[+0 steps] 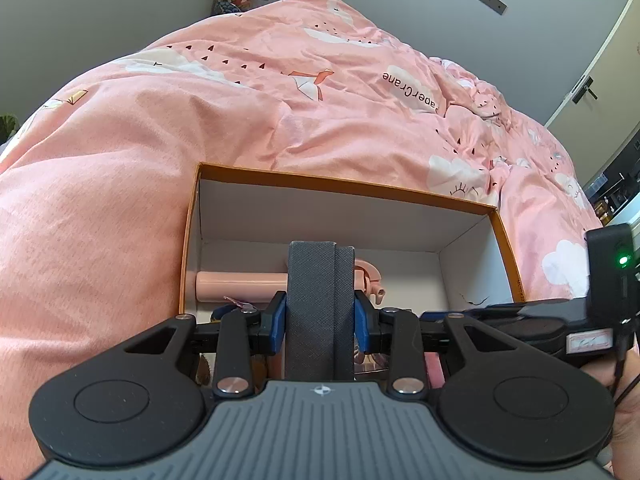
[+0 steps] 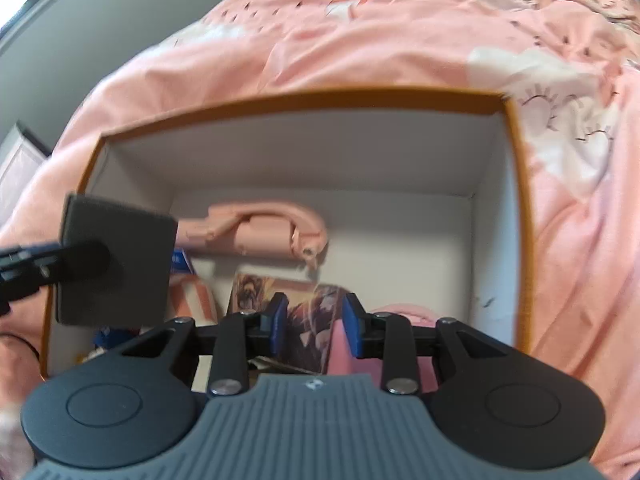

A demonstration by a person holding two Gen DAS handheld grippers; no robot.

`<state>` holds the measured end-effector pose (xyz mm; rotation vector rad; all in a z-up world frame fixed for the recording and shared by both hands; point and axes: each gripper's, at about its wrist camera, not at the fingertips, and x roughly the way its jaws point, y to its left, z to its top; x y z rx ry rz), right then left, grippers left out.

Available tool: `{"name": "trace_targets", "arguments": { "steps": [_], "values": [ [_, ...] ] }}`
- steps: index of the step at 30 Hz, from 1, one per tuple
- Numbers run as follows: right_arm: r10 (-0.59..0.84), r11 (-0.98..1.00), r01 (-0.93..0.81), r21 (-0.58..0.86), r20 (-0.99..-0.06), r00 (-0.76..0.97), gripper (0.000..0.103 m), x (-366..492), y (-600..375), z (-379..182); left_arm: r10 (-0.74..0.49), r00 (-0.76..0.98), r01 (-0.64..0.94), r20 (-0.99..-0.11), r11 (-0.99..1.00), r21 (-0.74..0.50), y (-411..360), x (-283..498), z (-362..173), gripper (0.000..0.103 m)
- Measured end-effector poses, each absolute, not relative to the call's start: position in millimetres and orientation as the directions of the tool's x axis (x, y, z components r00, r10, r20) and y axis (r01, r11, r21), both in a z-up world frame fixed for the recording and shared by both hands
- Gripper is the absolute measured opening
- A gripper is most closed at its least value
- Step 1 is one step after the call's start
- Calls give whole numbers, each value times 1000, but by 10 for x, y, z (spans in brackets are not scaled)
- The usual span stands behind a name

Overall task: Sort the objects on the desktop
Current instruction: 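Lower the mauve box into the box and open the right tool while the left tool holds the black box, then lower the black box into the storage box with the left tool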

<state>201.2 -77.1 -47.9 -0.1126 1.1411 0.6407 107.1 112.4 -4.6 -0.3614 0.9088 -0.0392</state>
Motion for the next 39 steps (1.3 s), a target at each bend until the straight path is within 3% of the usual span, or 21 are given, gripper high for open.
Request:
{"name": "trace_targets", "arguments": {
  "steps": [4, 11, 14, 17, 20, 27, 29, 34, 39],
  "values": [
    [430, 789, -551, 273, -886, 177, 29, 1998, -620, -639, -191, 616, -112, -764, 939, -325, 1139, 1068, -44, 38],
    [465, 798, -534, 281, -850, 247, 28, 2053, -742, -475, -219, 619, -77, -754, 938, -337, 1111, 1072, -10, 38],
    [413, 816, -525, 243, -879, 236, 24, 2128, -762, -563, -306, 623, -11, -719, 916, -400, 1038, 1088, 58, 38],
    [360, 827, -538, 163, -889, 283, 25, 2078, -785, -608, -344, 598, 71, -724, 922, -380, 893, 1131, 84, 38],
    [444, 819, -524, 236, -838, 316, 25, 2007, -959, -465, -371, 551, 135, -747, 923, -359, 778, 1253, -8, 38],
    [474, 836, -494, 238, -766, 433, 25, 1782, -1266, -240, -514, 505, -4, -693, 802, -597, 862, 1505, -431, 38],
    [465, 842, -495, 215, -755, 463, 25, 1728, -1299, -224, -518, 506, -36, -689, 786, -617, 853, 1514, -544, 38],
    [452, 857, -475, 202, -739, 500, 26, 1693, -1370, -213, -476, 481, -80, -736, 812, -578, 828, 1515, -700, 39],
    [463, 855, -470, 219, -732, 500, 27, 1634, -1453, -196, -330, 468, -74, -820, 910, -408, 719, 1499, -611, 58]
  ]
}}
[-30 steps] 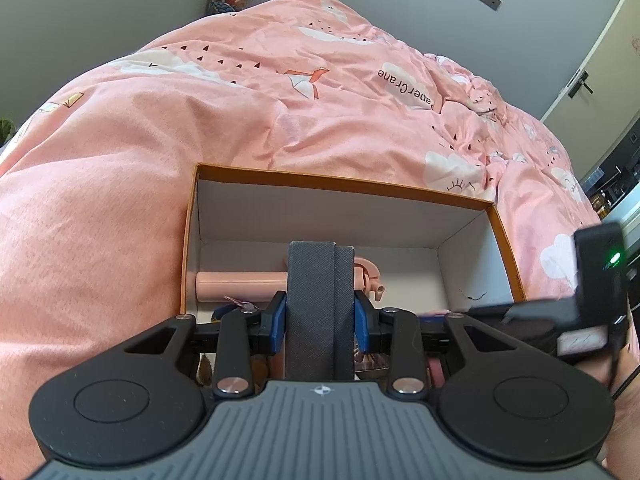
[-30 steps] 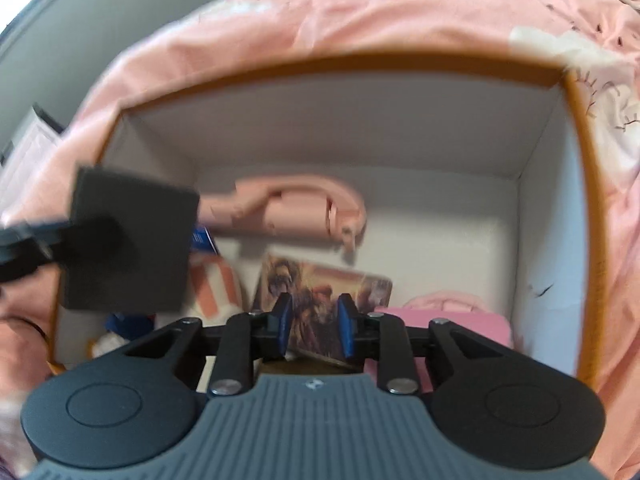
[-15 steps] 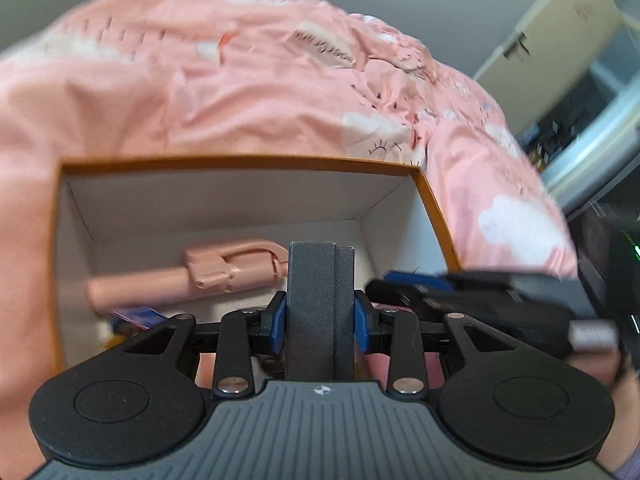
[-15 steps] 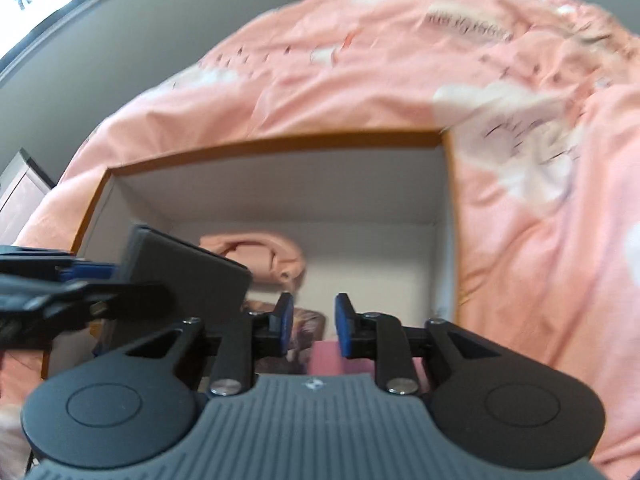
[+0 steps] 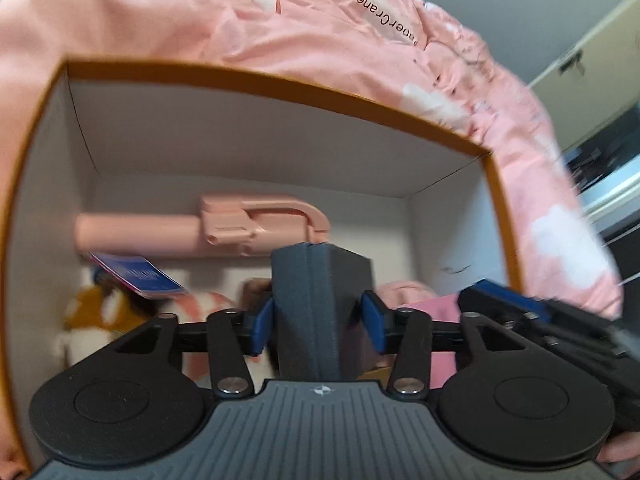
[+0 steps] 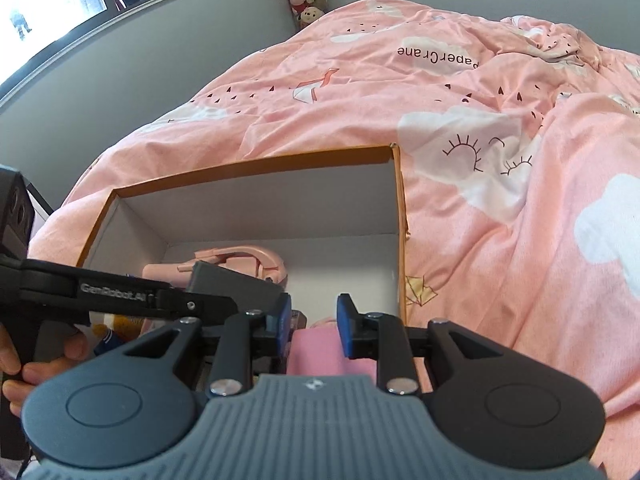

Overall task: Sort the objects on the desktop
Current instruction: 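Lower the black box into the storage box with the left tool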

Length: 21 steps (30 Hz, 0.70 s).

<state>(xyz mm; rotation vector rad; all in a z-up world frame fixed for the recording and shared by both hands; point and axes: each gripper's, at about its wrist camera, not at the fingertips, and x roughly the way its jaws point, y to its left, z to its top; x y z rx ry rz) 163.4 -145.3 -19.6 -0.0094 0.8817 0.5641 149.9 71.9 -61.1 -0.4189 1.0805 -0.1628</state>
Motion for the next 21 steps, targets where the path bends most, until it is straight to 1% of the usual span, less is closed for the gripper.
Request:
{"name": "trace_targets", "arguments": {
  "steps": [4, 5, 7, 12, 13, 14, 15, 17, 18, 21],
  "values": [
    [476, 849, -472, 237, -731, 489, 28, 1583, -1495, -204, -243, 463, -41, -852, 955, -295, 581, 1464, -531, 64],
    [482, 847, -471, 246, -730, 485, 32, 1572, -1506, -202, -220, 463, -33, -859, 964, -264, 543, 1450, -512, 67],
    [492, 843, -472, 259, -726, 480, 34, 1544, -1523, -195, -194, 462, -15, -865, 974, -226, 501, 1408, -484, 67],
    [496, 845, -462, 271, -720, 486, 34, 1487, -1567, -181, -172, 453, -15, -875, 980, -200, 442, 1392, -462, 67],
    [499, 845, -457, 277, -717, 487, 34, 1476, -1582, -177, -166, 456, -14, -875, 981, -193, 431, 1391, -455, 65],
    [502, 845, -453, 284, -714, 488, 34, 1474, -1600, -171, -172, 459, -7, -872, 980, -197, 421, 1391, -450, 60],
    [504, 845, -450, 290, -712, 488, 34, 1466, -1614, -167, -184, 463, -1, -867, 978, -208, 406, 1419, -459, 58],
    [508, 845, -443, 300, -709, 489, 34, 1462, -1637, -160, -253, 463, -3, -849, 958, -287, 443, 1461, -492, 54],
    [509, 845, -440, 304, -708, 489, 34, 1459, -1642, -161, -289, 455, -12, -842, 944, -330, 466, 1506, -529, 54],
    [509, 845, -438, 305, -709, 488, 34, 1451, -1644, -163, -318, 446, -36, -837, 928, -371, 558, 1540, -585, 55]
  ]
}}
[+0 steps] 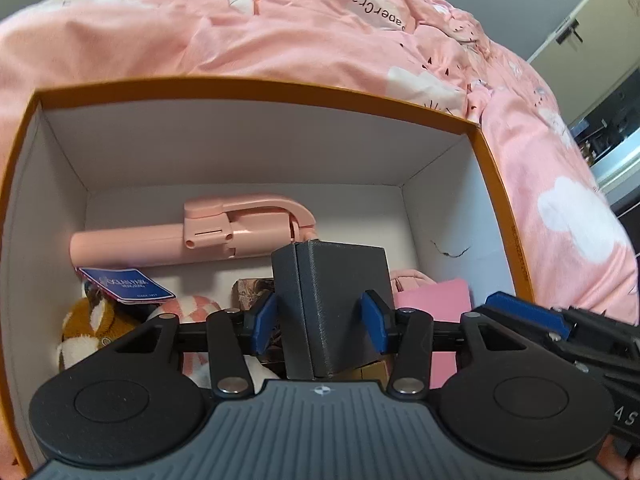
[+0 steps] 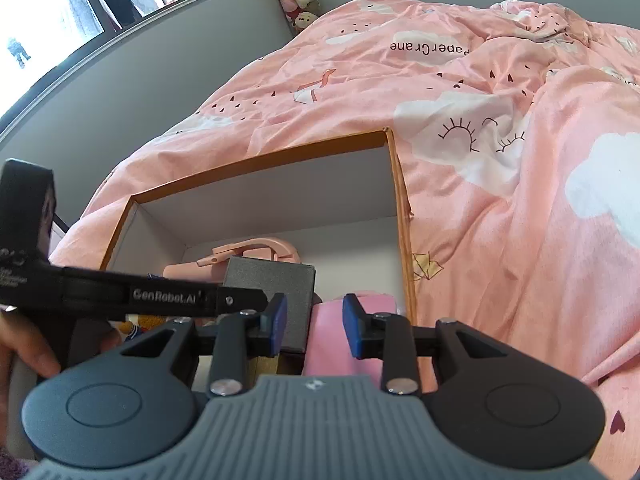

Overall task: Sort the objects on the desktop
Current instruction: 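Lower the black box into the storage box with the left tool, then withdraw both tools from the box toward the yellow-lidded tin beside it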

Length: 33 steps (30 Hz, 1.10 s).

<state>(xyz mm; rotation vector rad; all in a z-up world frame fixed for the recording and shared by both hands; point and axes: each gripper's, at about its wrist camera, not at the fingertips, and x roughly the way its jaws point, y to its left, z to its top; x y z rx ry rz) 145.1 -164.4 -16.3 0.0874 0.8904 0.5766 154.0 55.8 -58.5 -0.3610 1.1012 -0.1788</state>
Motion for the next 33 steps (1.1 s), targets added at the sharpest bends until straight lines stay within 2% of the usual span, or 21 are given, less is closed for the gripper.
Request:
{"name": "trace_targets", "arguments": {
  "steps": [5, 8, 12, 16, 21, 30, 33],
  "values": [
    [506, 846, -440, 302, -716, 481, 34, 1447, -1637, -190, -230, 443, -31, -866, 962, -271, 555, 1478, -551, 52],
    [505, 844, -447, 295, -718, 479, 34, 1434, -1614, -208, -269, 446, -5, -853, 953, -303, 576, 1430, -518, 52],
    [505, 838, -467, 282, -725, 468, 33, 1424, -1545, -237, -274, 443, 45, -854, 958, -284, 492, 1446, -588, 38],
    [495, 838, -480, 259, -731, 470, 33, 1388, -1508, -243, -282, 453, 111, -845, 959, -261, 434, 1431, -580, 38],
    [501, 839, -471, 273, -726, 471, 33, 1368, -1557, -226, -278, 466, 98, -840, 960, -263, 502, 1364, -479, 38],
    [577, 790, -533, 302, -660, 481, 33, 1033, -1675, 7, -289, 578, 240, -763, 954, -180, 346, 725, 142, 38],
    [586, 782, -554, 285, -638, 500, 32, 856, -1750, 112, -326, 595, 266, -735, 943, -203, 279, 508, 295, 38]
  ]
}}
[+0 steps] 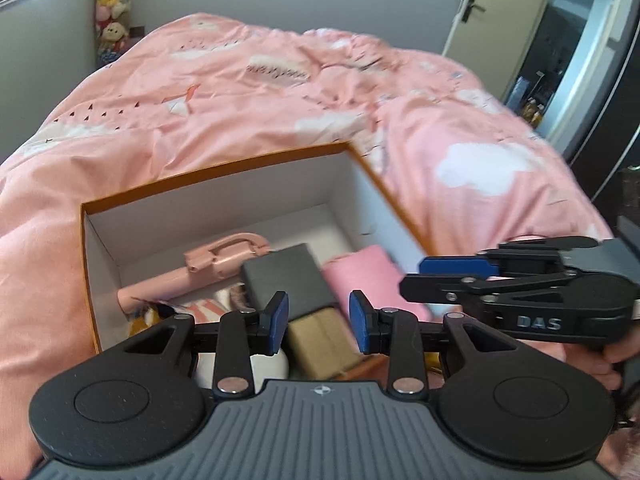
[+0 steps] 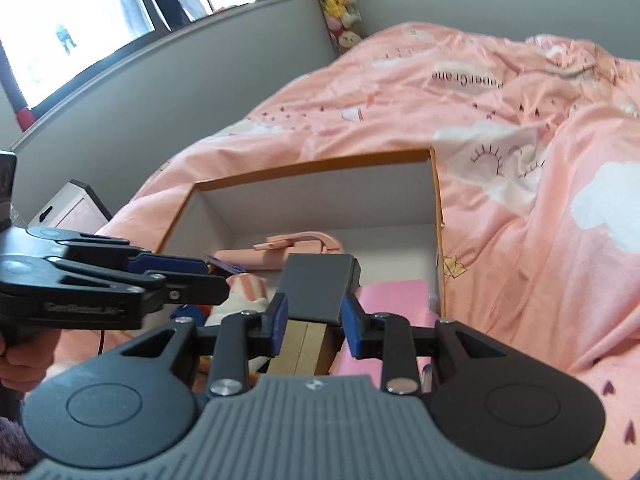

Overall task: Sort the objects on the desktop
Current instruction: 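Withdraw both tools from the box toward the yellow-lidded tin beside it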

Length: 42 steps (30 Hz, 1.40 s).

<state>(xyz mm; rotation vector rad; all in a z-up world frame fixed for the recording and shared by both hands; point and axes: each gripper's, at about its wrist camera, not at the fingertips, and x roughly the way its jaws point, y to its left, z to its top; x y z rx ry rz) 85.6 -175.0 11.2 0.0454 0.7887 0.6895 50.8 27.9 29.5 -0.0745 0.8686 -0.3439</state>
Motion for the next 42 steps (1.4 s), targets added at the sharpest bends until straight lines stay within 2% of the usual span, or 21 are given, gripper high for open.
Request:
{"name": "trace_targets", "arguments": {
  "steps": [3, 6, 11, 14, 19, 23, 30, 34, 37, 40, 42],
  "values": [
    [578, 790, -551, 269, -627, 523, 29, 687, -1857, 192, -411, 573, 329, -709, 908, -260, 184, 320, 358, 38],
    [553, 806, -538, 248, -640, 534, 23, 541, -1968, 217, -457, 510, 371, -729, 881, -292, 20, 245, 270, 38],
    [460, 857, -470, 211, -725, 513, 22, 411, -2080, 53, -407, 394, 398, -824, 884, -246, -272, 234, -119, 39],
    [394, 881, -444, 163, -771, 500, 22, 320, -2082, -120, -430, 334, 385, -838, 874, -295, -335, 212, -313, 56],
    [337, 891, -436, 125, -826, 451, 22, 195, -2107, -399, -407, 269, 379, -873, 878, -293, -500, 130, -582, 58],
    [328, 895, -430, 121, -832, 447, 21, 157, -2163, -489, -395, 243, 374, -886, 881, -290, -577, 75, -741, 62],
    [316, 888, -446, 109, -851, 420, 23, 166, -2103, -580, -324, 240, 412, -915, 888, -206, -714, 62, -862, 68],
    [335, 885, -450, 122, -837, 433, 23, 147, -2119, -529, -347, 327, 429, -879, 883, -189, -654, 16, -713, 66],
    [369, 890, -422, 172, -816, 444, 21, 189, -2211, -447, -420, 352, 405, -837, 874, -268, -575, 95, -632, 66],
    [327, 906, -407, 115, -799, 504, 18, 254, -2257, -346, -466, 343, 372, -816, 865, -337, -589, 234, -659, 66],
    [311, 913, -399, 92, -789, 530, 17, 311, -2299, -298, -469, 350, 366, -811, 865, -342, -644, 291, -692, 66]
  ]
}}
